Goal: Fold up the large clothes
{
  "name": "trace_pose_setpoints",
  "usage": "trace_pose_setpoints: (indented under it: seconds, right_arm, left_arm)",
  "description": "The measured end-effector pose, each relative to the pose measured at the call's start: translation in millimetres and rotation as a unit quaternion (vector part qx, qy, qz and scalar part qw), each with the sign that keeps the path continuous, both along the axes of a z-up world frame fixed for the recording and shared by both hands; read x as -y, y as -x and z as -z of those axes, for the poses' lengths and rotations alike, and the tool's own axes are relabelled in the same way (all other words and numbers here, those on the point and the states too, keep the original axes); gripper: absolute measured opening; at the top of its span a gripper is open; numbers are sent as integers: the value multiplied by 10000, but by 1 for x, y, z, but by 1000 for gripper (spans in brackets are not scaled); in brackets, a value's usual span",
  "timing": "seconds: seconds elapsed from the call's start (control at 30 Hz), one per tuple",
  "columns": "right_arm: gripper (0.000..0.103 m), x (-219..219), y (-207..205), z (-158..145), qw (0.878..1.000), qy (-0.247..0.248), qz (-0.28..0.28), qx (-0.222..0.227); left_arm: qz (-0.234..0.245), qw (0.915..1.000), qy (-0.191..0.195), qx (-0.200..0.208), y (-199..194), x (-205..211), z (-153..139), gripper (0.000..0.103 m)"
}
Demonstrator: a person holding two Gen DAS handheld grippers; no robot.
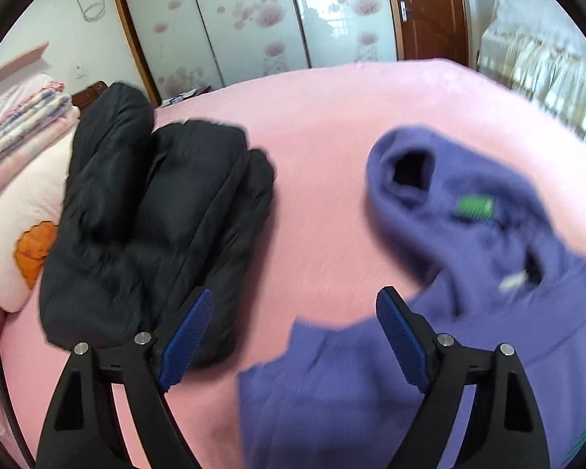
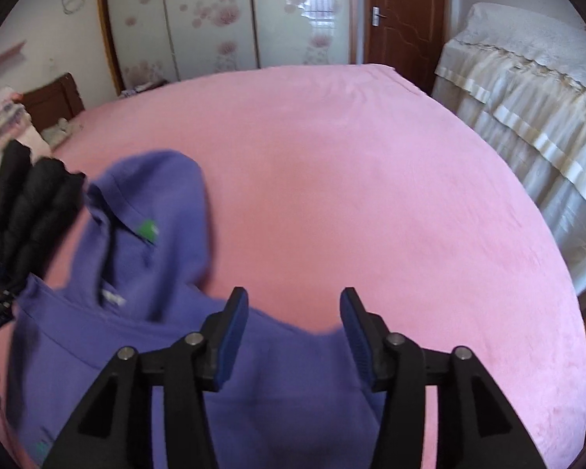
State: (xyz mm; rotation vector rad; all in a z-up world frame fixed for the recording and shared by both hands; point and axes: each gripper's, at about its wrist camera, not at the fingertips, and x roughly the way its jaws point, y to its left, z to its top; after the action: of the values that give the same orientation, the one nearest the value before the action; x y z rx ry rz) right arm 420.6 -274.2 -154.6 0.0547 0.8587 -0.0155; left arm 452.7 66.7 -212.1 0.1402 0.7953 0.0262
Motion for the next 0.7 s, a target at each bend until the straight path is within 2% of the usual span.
trace_pose_setpoints:
  seconds: [0.07, 0.1, 0.2, 0.27, 0.37, 0.53, 0.67, 0.7]
  right_arm:
    - [53, -15, -24, -11, 9997, -180, -180, -1]
    - [53, -22, -39, -14, 9995, -205, -256, -18]
    - [54, -44, -89, -15, 9975, -464, -468, -238]
    - [54, -61, -123, -10, 9965, -591, -506, -318]
    - [54, -76, -164, 9, 9960, -483, -456, -600]
    - [54, -82, -206, 38, 9948, -564, -291, -794]
    - [53, -81, -227, 71, 9843, -1131, -366, -1309]
    - [41, -85, -228, 77, 9838, -1093, -414, -1360]
  left_arm:
    - [-26, 9994, 335, -12, -13, 5, -3, 85]
    - [-40, 9980, 633, -78, -23, 8, -2, 85]
    - [-75, 9926, 1161, -344, -44, 21, 7, 85]
    - [-59, 9918, 1195, -448, -59, 32, 17, 85]
    - [-63, 9922, 1112, -563, -88, 41, 29, 85]
    - [-24, 9869, 1402, -793, -123, 46, 50, 85]
    - [8, 9889, 1195, -878, -130, 52, 71, 85]
    - [-4, 9887, 1222, -872, -129, 51, 73, 84]
